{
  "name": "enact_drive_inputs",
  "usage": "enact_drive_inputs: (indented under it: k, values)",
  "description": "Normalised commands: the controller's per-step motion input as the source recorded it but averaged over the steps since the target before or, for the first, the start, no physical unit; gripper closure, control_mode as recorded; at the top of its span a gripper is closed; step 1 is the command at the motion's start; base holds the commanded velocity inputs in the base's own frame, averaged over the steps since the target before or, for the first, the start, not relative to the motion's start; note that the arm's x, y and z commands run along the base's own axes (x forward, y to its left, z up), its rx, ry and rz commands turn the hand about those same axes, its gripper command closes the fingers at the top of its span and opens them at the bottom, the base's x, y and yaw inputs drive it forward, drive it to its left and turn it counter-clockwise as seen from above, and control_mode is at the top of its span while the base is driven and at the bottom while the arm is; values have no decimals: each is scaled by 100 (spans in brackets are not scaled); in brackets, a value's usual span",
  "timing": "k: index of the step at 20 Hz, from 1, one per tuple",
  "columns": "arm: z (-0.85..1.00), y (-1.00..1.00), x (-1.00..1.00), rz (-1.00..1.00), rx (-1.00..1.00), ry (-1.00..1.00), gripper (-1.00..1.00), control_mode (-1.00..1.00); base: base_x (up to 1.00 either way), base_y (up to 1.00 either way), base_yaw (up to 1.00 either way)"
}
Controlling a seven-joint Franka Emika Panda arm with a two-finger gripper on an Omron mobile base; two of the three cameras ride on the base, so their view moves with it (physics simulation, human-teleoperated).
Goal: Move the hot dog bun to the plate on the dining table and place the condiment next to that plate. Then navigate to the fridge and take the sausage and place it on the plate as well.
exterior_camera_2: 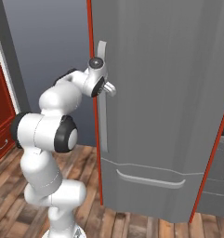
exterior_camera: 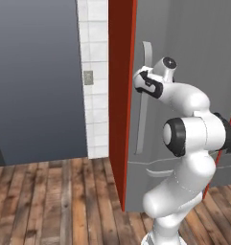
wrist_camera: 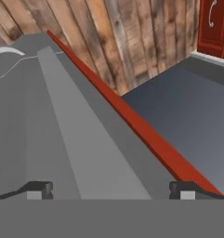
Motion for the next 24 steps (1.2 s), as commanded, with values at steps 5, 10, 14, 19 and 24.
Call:
enact_drive_inputs:
  k: [5,10,14,19,24]
  values:
    - [-9,0,54,1,-1,0,-100,-100,0,0,0]
    - [-22,0,53,3,-2,0,-100,-100,0,0,0]
    - [-18,0,45,2,-2,1,100,-100,0,0,0]
    - [-3,0,3,3,0,3,100,-100,0,0,0]
    - [-1,-12,-21,0,0,0,100,-100,0,0,0]
